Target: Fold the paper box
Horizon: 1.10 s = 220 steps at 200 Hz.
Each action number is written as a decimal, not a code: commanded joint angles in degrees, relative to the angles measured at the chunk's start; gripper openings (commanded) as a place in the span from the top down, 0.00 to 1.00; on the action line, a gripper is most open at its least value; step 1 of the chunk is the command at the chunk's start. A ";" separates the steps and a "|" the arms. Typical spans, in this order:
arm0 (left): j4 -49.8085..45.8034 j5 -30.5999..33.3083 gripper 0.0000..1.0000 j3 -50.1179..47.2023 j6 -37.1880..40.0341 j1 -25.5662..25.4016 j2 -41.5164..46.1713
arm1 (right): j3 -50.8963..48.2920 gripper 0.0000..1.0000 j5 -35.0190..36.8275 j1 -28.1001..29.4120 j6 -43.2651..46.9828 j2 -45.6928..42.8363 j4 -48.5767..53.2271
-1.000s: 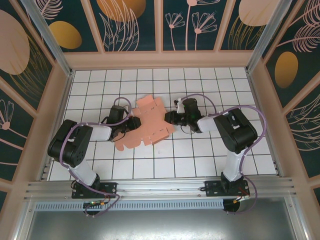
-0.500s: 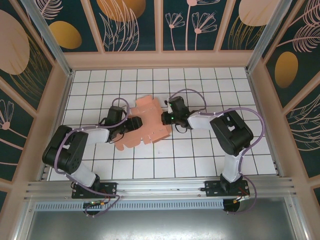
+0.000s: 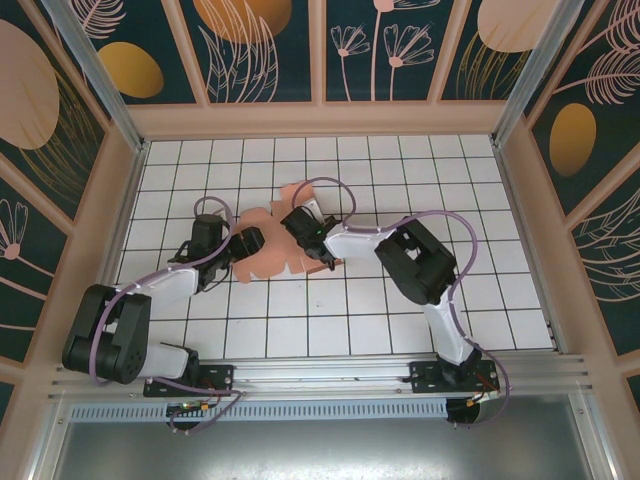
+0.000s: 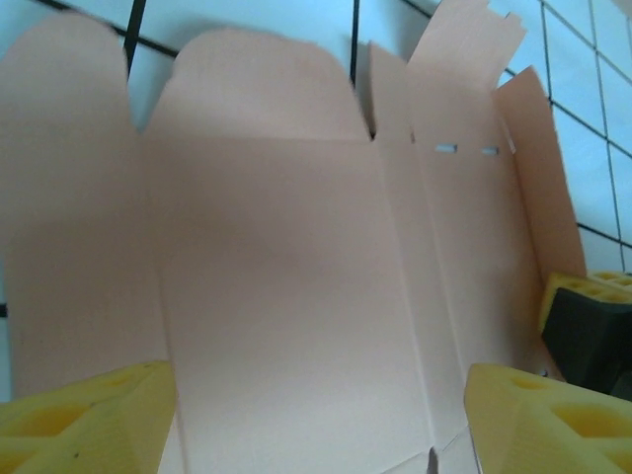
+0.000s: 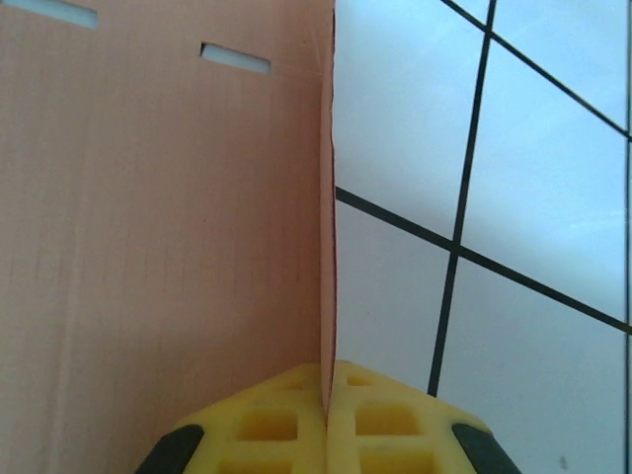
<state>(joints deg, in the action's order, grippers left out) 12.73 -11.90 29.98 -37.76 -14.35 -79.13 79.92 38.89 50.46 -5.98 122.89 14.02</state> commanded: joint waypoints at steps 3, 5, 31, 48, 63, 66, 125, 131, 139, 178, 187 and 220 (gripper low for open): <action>-1.22 -0.01 0.23 -0.62 0.80 0.11 0.09 | -1.33 1.00 2.87 -0.65 2.59 0.92 4.69; -1.22 -0.04 0.23 -0.62 0.90 0.11 0.07 | -1.74 1.00 2.16 -0.76 2.74 0.39 4.17; -0.68 -0.59 0.23 -0.79 1.34 0.04 -0.03 | -8.10 1.00 -14.65 -3.90 0.59 -7.46 -3.99; 0.19 -1.82 0.23 -0.89 1.37 0.11 -0.39 | -12.31 0.95 -26.83 -7.07 -2.85 -12.36 -9.31; 0.65 -3.14 0.23 -0.82 1.64 0.11 -0.67 | -14.86 0.78 -34.36 -9.31 -5.01 -14.91 -13.01; 0.70 -3.33 0.23 -0.80 1.78 0.09 -0.72 | -15.14 0.75 -35.37 -9.56 -5.25 -15.12 -13.28; 1.63 -6.17 0.22 -0.58 2.03 0.11 -1.19 | -19.27 0.33 -48.10 -13.62 -13.13 -18.34 -23.67; 2.34 -6.82 0.23 -0.73 1.92 0.09 -1.84 | -19.69 0.32 -48.93 -14.16 -14.42 -18.20 -24.67; 3.70 -7.94 0.22 -0.96 1.29 0.07 -3.07 | -20.13 0.32 -49.26 -14.54 -15.78 -17.96 -25.61; 8.97 -10.89 0.23 -2.26 -1.48 0.11 -9.19 | -20.73 0.42 -50.57 -15.29 -17.85 -16.56 -27.30; 9.07 -10.70 0.23 -2.39 -1.31 0.11 -9.44 | -20.60 0.47 -49.67 -15.21 -17.45 -16.35 -26.42; 8.56 -10.36 0.23 -2.12 -0.61 0.11 -9.70 | -20.05 0.58 -44.29 -15.15 -15.14 -15.43 -22.86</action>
<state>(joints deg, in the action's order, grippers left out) 21.41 -21.04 28.75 -37.98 -14.28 -87.42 59.88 -8.99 35.22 -21.98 106.34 -10.46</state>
